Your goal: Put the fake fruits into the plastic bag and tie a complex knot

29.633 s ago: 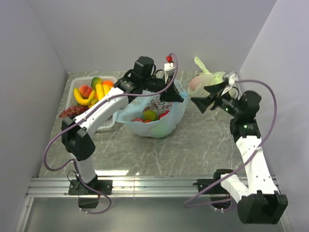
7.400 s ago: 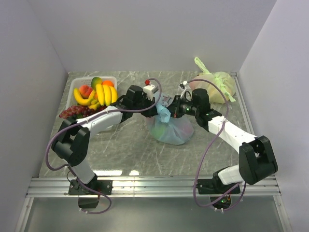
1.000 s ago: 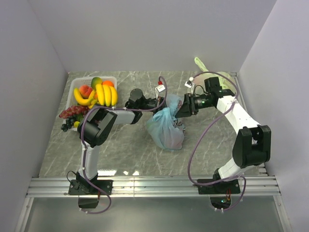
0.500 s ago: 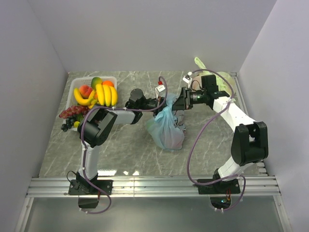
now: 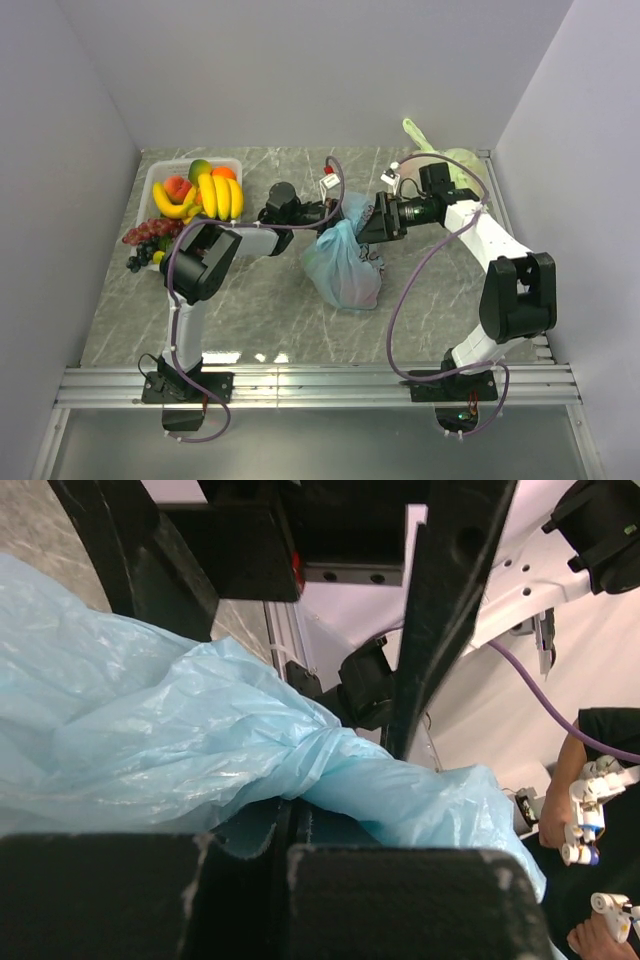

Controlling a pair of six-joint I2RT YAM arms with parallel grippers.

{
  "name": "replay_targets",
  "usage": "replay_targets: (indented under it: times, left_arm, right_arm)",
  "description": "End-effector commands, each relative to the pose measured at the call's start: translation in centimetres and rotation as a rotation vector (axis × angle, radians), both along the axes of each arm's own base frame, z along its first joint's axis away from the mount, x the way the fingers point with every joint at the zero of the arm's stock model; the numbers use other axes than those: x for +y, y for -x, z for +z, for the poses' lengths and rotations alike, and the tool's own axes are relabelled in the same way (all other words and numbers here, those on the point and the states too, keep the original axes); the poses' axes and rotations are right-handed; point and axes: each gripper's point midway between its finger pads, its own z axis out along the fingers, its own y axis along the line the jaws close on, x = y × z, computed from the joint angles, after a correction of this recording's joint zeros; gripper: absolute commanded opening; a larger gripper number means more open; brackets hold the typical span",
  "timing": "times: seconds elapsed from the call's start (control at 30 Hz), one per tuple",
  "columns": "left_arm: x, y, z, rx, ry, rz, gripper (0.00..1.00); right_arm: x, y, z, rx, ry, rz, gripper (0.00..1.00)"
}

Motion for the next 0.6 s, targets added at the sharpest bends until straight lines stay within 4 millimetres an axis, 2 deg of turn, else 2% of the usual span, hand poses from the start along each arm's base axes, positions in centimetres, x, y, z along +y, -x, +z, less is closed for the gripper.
replay_targets:
  times: [0.0, 0.1, 0.23, 0.37, 0.5, 0.57]
  left_arm:
    - [-0.3, -0.6, 2.1, -0.073, 0.06, 0.015, 0.01]
    - [-0.3, -0.7, 2.0, -0.072, 0.067, 0.017, 0.01]
    - [-0.9, -0.5, 2.0, -0.075, 0.076, 0.012, 0.01]
    - [-1.9, -0.4, 2.4, -0.09, 0.1, 0.003, 0.01]
    - [-2.4, -0.5, 1.4, -0.081, 0.097, 0.017, 0.01]
    - [-2.5, -0.1, 1.0, -0.082, 0.098, 0.014, 0.0]
  right_arm:
    - [1.1, 1.3, 1.7, -0.032, -0.04, 0.033, 0.95]
    - [2.4, 0.8, 1.1, -0.018, -0.049, 0.026, 0.95]
    - [5.1, 0.2, 1.4, -0.025, -0.106, 0.04, 0.94]
    - [7.0, -0.5, 1.4, -0.011, -0.125, 0.054, 0.93]
    - [7.5, -0.9, 1.9, -0.028, -0.145, 0.048, 0.93]
    - [7.1, 0.0, 1.6, 0.006, -0.126, 0.069, 0.93]
